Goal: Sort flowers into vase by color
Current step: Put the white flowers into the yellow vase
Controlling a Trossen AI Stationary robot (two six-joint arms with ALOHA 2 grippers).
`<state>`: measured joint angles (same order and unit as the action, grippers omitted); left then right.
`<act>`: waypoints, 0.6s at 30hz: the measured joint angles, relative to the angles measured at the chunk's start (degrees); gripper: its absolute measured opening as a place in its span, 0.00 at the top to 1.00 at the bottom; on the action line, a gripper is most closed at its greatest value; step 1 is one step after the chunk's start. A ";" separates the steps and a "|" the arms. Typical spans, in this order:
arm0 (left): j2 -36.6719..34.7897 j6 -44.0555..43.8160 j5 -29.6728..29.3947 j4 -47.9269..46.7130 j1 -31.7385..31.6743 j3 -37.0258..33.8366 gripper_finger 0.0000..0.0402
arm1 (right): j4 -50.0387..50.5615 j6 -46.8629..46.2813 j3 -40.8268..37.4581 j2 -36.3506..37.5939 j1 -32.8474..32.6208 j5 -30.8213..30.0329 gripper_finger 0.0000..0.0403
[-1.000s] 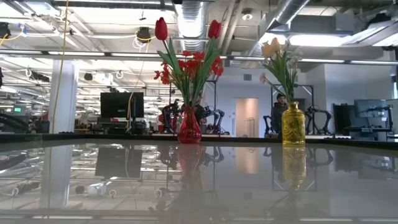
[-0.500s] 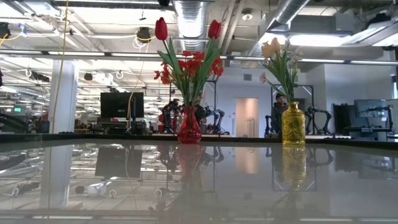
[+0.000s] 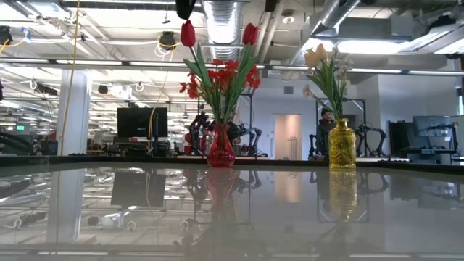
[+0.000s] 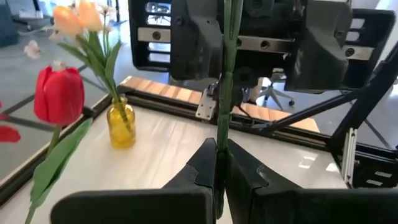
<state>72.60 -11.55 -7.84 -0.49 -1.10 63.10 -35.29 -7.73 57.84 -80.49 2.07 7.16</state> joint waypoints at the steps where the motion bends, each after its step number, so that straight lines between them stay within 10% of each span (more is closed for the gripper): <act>1: 0.00 -0.37 -0.02 -0.53 -0.09 0.02 1.00 | 0.14 0.00 -0.02 -0.02 0.00 -0.68 0.41; 11: 0.04 -1.18 0.31 -2.08 -0.09 -0.01 1.00 | 3.95 -0.53 -0.02 0.09 -0.23 -4.55 0.91; 18: 0.07 -0.07 -0.06 -1.90 0.07 -0.01 0.91 | 12.69 -0.83 -0.02 5.96 -0.38 -9.17 0.93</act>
<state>72.66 -11.62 -7.90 -2.40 -1.03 63.09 -22.60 -8.56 57.82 -74.53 1.69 -2.01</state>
